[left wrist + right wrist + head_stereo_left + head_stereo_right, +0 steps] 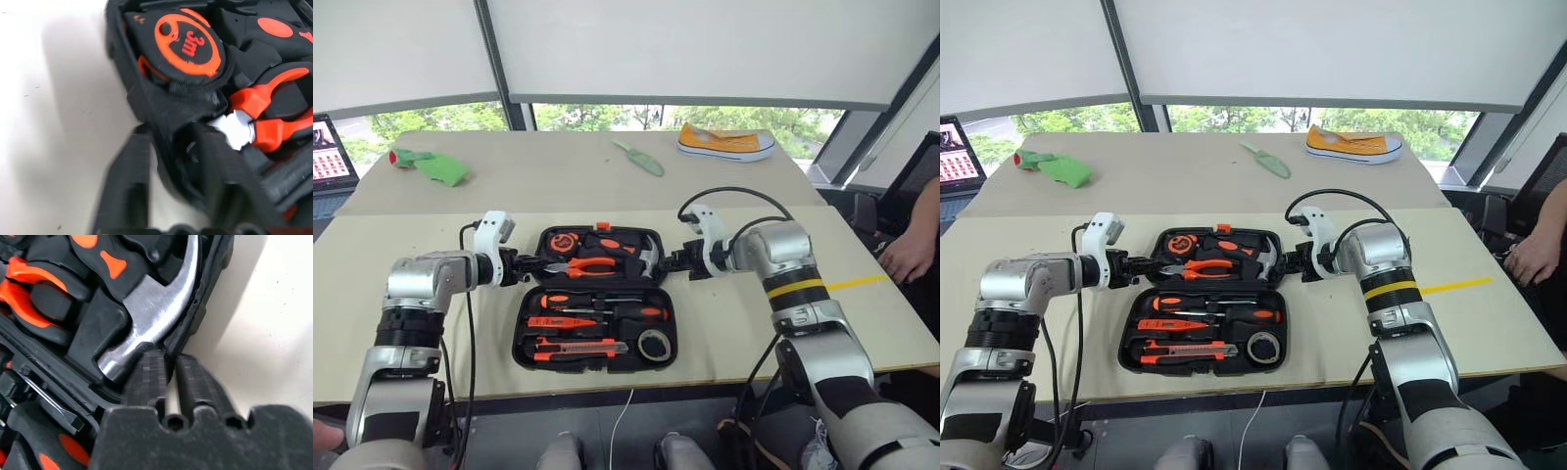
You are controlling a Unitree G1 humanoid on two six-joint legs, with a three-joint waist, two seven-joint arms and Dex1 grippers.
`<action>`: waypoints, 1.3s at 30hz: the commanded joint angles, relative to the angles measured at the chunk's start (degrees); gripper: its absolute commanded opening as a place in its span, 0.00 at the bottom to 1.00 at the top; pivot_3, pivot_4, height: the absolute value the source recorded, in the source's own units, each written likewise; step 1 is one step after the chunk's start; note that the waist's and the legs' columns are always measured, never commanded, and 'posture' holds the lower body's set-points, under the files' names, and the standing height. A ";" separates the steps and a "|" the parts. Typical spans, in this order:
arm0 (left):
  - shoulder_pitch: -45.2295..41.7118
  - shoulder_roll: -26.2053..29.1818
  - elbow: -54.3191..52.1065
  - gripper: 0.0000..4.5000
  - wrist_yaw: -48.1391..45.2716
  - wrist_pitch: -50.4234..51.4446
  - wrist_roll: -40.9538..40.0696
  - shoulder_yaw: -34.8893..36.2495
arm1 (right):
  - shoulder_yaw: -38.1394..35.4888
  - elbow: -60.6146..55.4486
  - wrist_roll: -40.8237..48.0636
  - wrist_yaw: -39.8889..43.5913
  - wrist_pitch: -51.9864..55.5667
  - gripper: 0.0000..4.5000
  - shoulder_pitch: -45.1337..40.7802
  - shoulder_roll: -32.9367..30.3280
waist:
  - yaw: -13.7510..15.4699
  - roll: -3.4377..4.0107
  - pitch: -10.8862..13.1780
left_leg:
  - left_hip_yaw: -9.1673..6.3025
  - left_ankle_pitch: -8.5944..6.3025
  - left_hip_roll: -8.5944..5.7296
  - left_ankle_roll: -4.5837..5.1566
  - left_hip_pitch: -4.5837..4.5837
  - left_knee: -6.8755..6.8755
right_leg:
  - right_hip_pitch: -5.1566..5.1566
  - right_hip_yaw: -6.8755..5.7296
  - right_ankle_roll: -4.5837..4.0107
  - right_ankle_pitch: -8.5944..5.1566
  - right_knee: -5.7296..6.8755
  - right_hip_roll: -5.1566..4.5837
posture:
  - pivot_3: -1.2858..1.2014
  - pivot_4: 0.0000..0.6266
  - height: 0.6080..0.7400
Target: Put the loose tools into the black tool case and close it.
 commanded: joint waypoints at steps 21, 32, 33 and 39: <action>40.53 -5.75 -13.11 0.01 4.76 -74.35 18.99 8.82 | 4.89 -1.89 -23.53 1.25 -118.85 0.00 32.34 -15.31 | -0.16 0.03 0.08 | 0.15 0.02 -0.11 -0.01 0.27 -0.23 | 0.36 0.14 0.14 0.10 -0.49 -0.15 | 0.52 0.24 1.00; 44.94 -3.39 -8.50 0.44 1.91 -70.99 6.39 15.73 | 4.80 2.97 -24.62 -4.75 -125.84 0.65 36.87 -21.44 | -0.41 0.06 -0.01 | 0.55 0.02 -0.08 0.01 1.25 -0.79 | 0.97 0.35 0.10 0.06 -0.88 -0.24 | 0.52 0.24 1.00; 44.47 -2.69 -8.42 0.44 0.82 -69.69 5.56 15.78 | 4.89 1.12 -20.86 -2.45 -123.55 0.65 38.26 -22.11 | -0.46 0.04 0.00 | 0.55 0.02 -0.08 0.01 1.26 -0.80 | 0.97 0.35 0.12 0.05 -0.88 -0.24 | 0.52 0.24 1.00; 35.40 0.06 -6.94 0.29 -2.77 -60.67 2.90 13.55 | 6.41 -25.16 7.49 16.09 -93.51 0.40 51.40 -29.35 | 0.48 -0.02 0.00 | 0.51 0.02 -0.10 0.01 1.22 -0.85 | 1.09 0.37 0.15 0.01 -0.94 -0.25 | 0.52 0.24 1.00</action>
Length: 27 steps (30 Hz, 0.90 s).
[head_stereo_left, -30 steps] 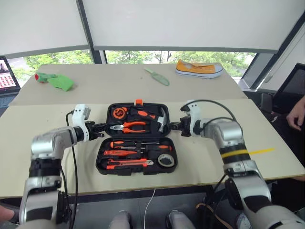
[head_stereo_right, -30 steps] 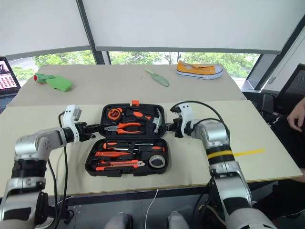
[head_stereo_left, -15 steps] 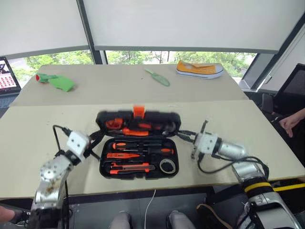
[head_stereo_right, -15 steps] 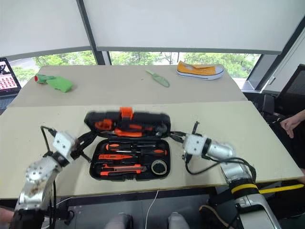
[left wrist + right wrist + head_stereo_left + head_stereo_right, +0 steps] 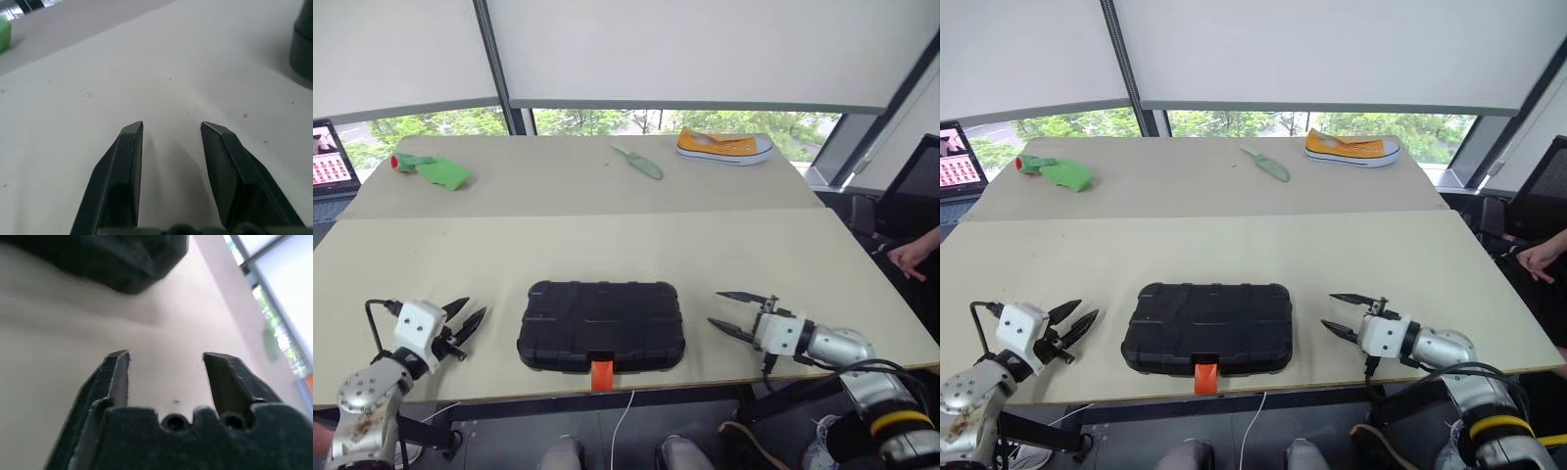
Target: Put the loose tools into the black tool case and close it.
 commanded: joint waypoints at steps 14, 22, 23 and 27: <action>-23.91 3.55 9.80 0.00 -10.82 12.26 5.10 -14.20 | 7.56 -36.86 15.56 11.76 48.36 0.01 2.54 -0.91 | -0.26 -0.18 -0.02 | -0.26 0.00 0.01 0.00 -0.29 0.16 | -0.26 -0.04 0.11 0.00 0.01 0.20 | 0.52 0.24 1.00; -20.49 3.86 5.04 0.00 -18.50 18.19 -0.06 -13.41 | 5.20 -17.75 5.73 9.92 38.63 0.01 -9.19 7.46 | -0.38 -0.30 0.06 | -0.25 0.01 0.01 0.00 -0.37 0.34 | -0.30 -0.08 0.15 0.09 0.04 0.19 | 0.52 0.24 1.00; -19.40 3.90 3.40 0.00 -18.86 19.38 -1.06 -12.92 | 4.56 -14.66 5.16 9.21 37.66 0.01 -10.75 8.48 | -0.46 -0.30 0.07 | -0.24 0.01 0.01 0.00 -0.36 0.36 | -0.29 -0.08 0.18 0.10 0.03 0.18 | 0.52 0.24 1.00; -15.08 3.93 -2.82 0.00 -18.21 22.92 -3.70 -11.04 | 2.57 -3.79 2.23 7.46 32.07 0.01 -16.16 11.73 | -0.20 -0.30 0.10 | -0.20 0.01 0.02 0.00 -0.41 0.36 | -0.31 -0.07 0.01 0.20 0.02 0.14 | 0.52 0.24 1.00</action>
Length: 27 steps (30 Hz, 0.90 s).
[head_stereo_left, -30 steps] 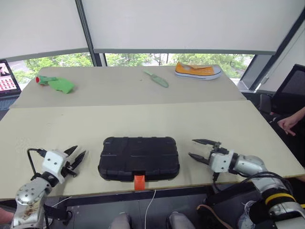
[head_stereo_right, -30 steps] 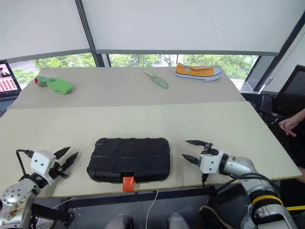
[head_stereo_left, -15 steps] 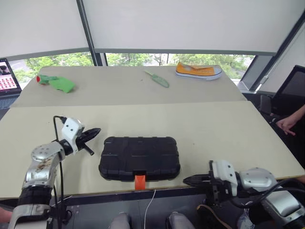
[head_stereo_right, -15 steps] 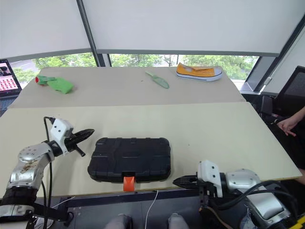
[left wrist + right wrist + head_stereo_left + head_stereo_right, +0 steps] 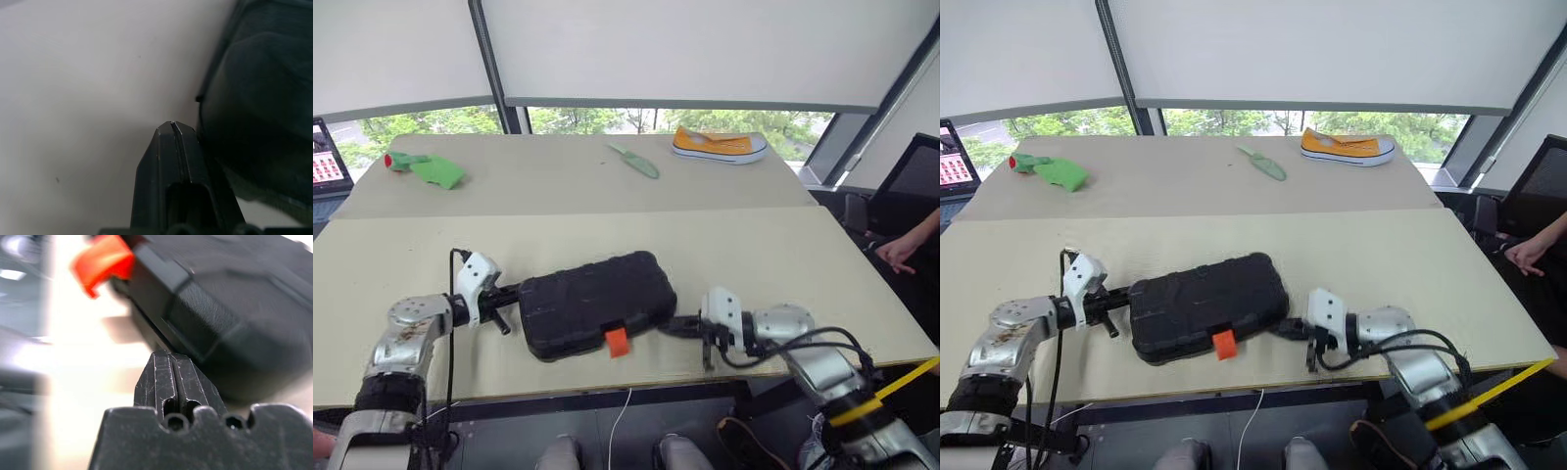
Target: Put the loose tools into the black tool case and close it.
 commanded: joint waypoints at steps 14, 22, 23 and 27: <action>-1.85 2.48 -22.48 0.00 -0.92 22.34 -19.26 5.20 | -8.77 -1.60 5.29 6.50 -0.91 0.01 3.97 0.28 | 1.31 0.00 0.06 | -0.10 -0.01 -0.06 0.00 -0.13 -0.02 | 0.05 -0.19 0.05 -0.09 -0.03 -0.10 | 0.52 0.24 1.00; -5.75 -3.80 -19.07 0.00 4.19 17.94 -0.85 -17.80 | -6.64 -12.23 7.14 6.86 3.01 0.01 7.97 2.63 | 0.74 0.07 -0.01 | -0.20 0.00 -0.08 0.00 0.04 0.05 | 0.18 -0.08 0.08 -0.07 0.03 0.03 | 0.52 0.24 1.00; -5.63 -4.12 -17.55 0.00 4.23 16.76 1.08 -19.59 | -5.89 -12.56 6.73 6.76 3.69 0.01 7.78 3.04 | 0.70 0.23 -0.11 | -0.20 0.00 -0.08 0.00 0.10 0.05 | 0.25 -0.07 0.08 -0.07 0.01 0.03 | 0.52 0.24 1.00; -4.20 -7.14 -17.13 0.00 5.40 17.33 2.30 -21.74 | -1.52 -10.14 2.62 5.86 3.75 0.01 5.85 6.08 | 0.74 0.91 -0.65 | -0.17 -0.02 -0.21 0.01 0.45 0.05 | 0.65 0.02 0.26 -0.18 -0.05 -0.07 | 0.52 0.24 1.00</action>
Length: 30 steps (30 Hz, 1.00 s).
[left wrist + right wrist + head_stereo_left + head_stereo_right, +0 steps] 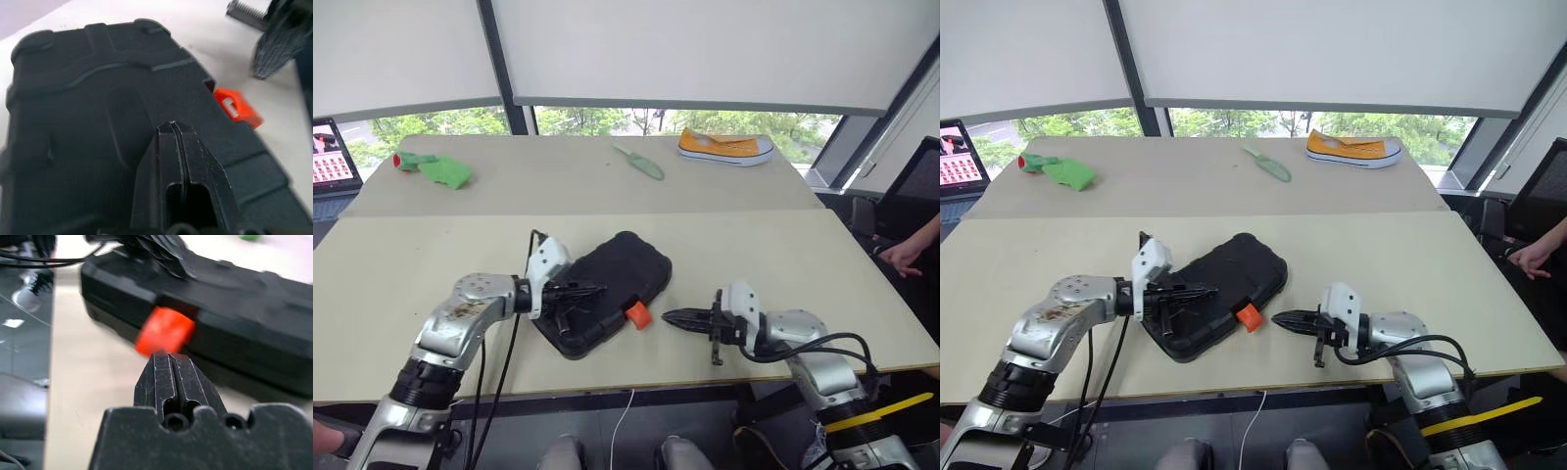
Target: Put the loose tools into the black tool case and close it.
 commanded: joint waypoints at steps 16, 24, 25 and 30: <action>7.27 0.02 1.36 0.00 0.72 1.14 3.57 -2.12 | 3.48 11.69 -9.08 -5.24 -2.29 0.01 -6.95 7.05 | -0.74 0.31 -0.42 | -0.01 -0.02 -0.08 0.02 0.76 -0.39 | 0.52 0.08 0.15 -0.36 -0.02 -0.04 | 0.52 0.24 1.00; 6.95 -1.26 2.68 0.00 1.41 0.48 3.97 -2.46 | 0.56 6.94 -1.98 -4.90 4.15 0.01 -6.78 11.80 | -0.95 0.31 -0.42 | -0.04 -0.02 -0.08 0.02 0.77 -0.42 | 0.49 0.11 0.14 -0.36 0.00 0.00 | 0.52 0.24 1.00; 6.95 -1.36 2.82 0.00 1.41 0.42 4.02 -2.50 | 0.36 5.98 -1.20 -4.66 5.48 0.01 -6.58 11.77 | -0.95 0.31 -0.42 | -0.05 -0.02 -0.08 0.02 0.80 -0.44 | 0.49 0.13 0.13 -0.35 0.01 0.00 | 0.52 0.24 1.00; 7.02 -1.82 3.07 0.00 1.56 0.24 4.17 -2.69 | -0.06 2.37 -0.04 -3.69 9.57 0.01 -5.66 10.00 | -0.86 0.31 -0.42 | -0.05 -0.02 -0.14 0.01 0.84 -0.48 | 0.48 0.20 0.01 -0.42 0.00 -0.01 | 0.52 0.24 1.00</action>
